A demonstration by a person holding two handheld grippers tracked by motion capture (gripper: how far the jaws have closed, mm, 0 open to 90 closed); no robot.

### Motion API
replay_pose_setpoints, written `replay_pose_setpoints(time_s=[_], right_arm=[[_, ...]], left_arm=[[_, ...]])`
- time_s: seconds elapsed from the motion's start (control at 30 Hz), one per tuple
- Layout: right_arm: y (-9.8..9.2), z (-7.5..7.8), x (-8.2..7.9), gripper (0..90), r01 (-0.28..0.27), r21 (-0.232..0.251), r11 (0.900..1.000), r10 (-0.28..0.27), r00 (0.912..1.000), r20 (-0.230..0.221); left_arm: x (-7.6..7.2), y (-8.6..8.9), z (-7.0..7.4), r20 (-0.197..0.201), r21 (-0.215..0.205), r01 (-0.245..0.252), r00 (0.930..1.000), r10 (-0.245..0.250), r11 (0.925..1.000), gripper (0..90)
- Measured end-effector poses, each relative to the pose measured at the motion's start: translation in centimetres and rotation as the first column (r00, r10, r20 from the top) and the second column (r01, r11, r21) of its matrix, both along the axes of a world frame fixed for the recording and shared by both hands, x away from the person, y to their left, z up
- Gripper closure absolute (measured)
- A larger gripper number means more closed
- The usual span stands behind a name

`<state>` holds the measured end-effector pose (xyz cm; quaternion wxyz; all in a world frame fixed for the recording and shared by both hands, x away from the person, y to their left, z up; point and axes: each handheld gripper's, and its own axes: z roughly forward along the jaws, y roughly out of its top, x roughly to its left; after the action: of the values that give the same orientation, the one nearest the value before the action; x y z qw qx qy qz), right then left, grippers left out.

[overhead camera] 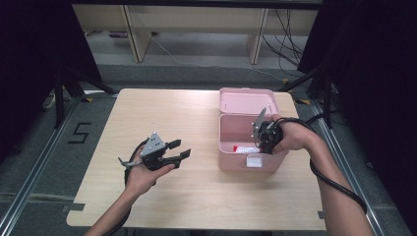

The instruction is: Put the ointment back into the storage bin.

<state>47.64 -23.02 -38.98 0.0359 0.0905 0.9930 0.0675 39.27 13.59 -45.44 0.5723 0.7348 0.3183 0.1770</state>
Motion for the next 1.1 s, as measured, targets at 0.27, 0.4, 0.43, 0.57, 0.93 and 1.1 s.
replay_pose_setpoints(time_s=[0.27,0.4,0.43,0.57,0.93,1.1], right_arm=[[0.0,0.2,0.0,66.9,0.028,0.045,0.999,-0.027,0.9995,-0.019],[-0.1,0.6,0.1,66.2,0.012,0.061,0.998,-0.012,0.9999,0.001],[-0.1,0.6,0.2,66.3,-0.003,0.067,0.998,0.002,1.0,0.003],[-0.4,1.1,0.2,66.4,-0.003,0.071,0.997,0.001,0.9997,0.024],[-1.6,2.2,-0.8,81.0,0.177,0.169,0.97,-0.187,0.9811,0.049],[-2.5,2.4,-1.3,90.0,0.244,0.247,0.938,-0.271,0.9593,0.079]], left_arm=[[0.0,0.0,0.0,-0.005,0.011,-0.007,1.0,0.007,0.9999,44.5],[0.0,0.0,0.0,-0.005,0.01,-0.007,1.0,0.007,0.9999,44.5],[0.0,0.0,0.0,-0.005,0.009,-0.007,1.0,0.007,0.9999,44.4],[0.1,-0.1,0.1,-0.011,-0.002,-0.005,0.9999,0.005,1.0,44.4],[1.6,-1.3,0.8,-0.058,-0.058,0.017,0.9981,-0.021,0.9982,45.7],[2.9,-2.2,1.5,-0.057,-0.082,0.01,0.9982,-0.014,0.9966,59.0]])
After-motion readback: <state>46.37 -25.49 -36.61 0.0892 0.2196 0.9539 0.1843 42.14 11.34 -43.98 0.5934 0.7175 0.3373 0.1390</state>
